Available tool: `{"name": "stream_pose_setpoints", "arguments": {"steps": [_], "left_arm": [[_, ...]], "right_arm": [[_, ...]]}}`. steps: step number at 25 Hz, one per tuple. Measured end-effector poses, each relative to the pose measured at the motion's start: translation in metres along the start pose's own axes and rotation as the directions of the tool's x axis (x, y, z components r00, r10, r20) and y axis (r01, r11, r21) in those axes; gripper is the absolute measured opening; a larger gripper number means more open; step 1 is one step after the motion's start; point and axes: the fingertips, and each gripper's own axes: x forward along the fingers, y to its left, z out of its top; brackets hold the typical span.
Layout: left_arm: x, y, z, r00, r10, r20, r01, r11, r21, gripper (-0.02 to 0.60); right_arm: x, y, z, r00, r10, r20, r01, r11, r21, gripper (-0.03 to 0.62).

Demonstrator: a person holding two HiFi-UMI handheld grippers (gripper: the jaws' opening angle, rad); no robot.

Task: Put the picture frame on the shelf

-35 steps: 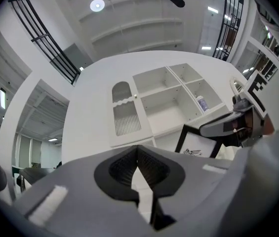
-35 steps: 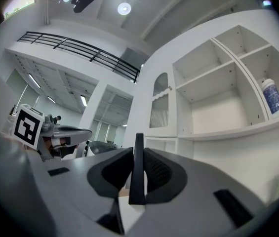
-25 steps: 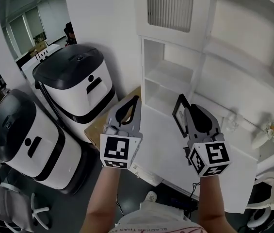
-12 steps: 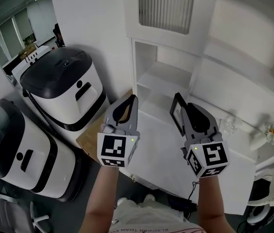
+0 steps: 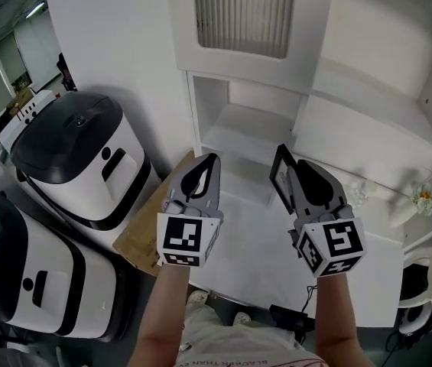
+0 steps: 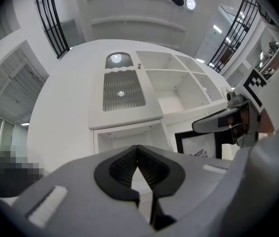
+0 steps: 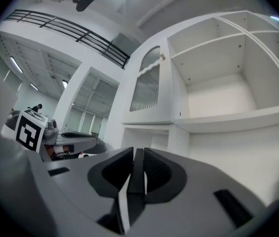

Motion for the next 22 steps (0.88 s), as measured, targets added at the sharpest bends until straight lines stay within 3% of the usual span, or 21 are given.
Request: {"name": "stream_pose_setpoints", "arguments": {"steps": [8, 12, 17, 22], "left_arm": [[0.037, 0.047, -0.002, 0.997, -0.071, 0.038, 0.071, 0.997, -0.008, 0.008], [0.056, 0.071, -0.005, 0.993, -0.104, 0.053, 0.105, 0.994, -0.014, 0.008], [0.075, 0.092, -0.015, 0.987, -0.149, 0.066, 0.151, 0.988, -0.026, 0.008], [0.093, 0.099, -0.024, 0.973, -0.215, 0.081, 0.218, 0.975, -0.041, 0.008]], "right_arm": [[0.053, -0.003, 0.011, 0.996, -0.094, 0.0, 0.094, 0.995, -0.018, 0.074], [0.081, -0.015, 0.007, 0.984, -0.176, -0.019, 0.177, 0.984, 0.026, 0.074], [0.104, -0.034, -0.004, 0.95, -0.307, -0.058, 0.311, 0.947, 0.081, 0.074], [0.113, -0.051, -0.015, 0.898, -0.427, -0.108, 0.439, 0.887, 0.146, 0.074]]}}
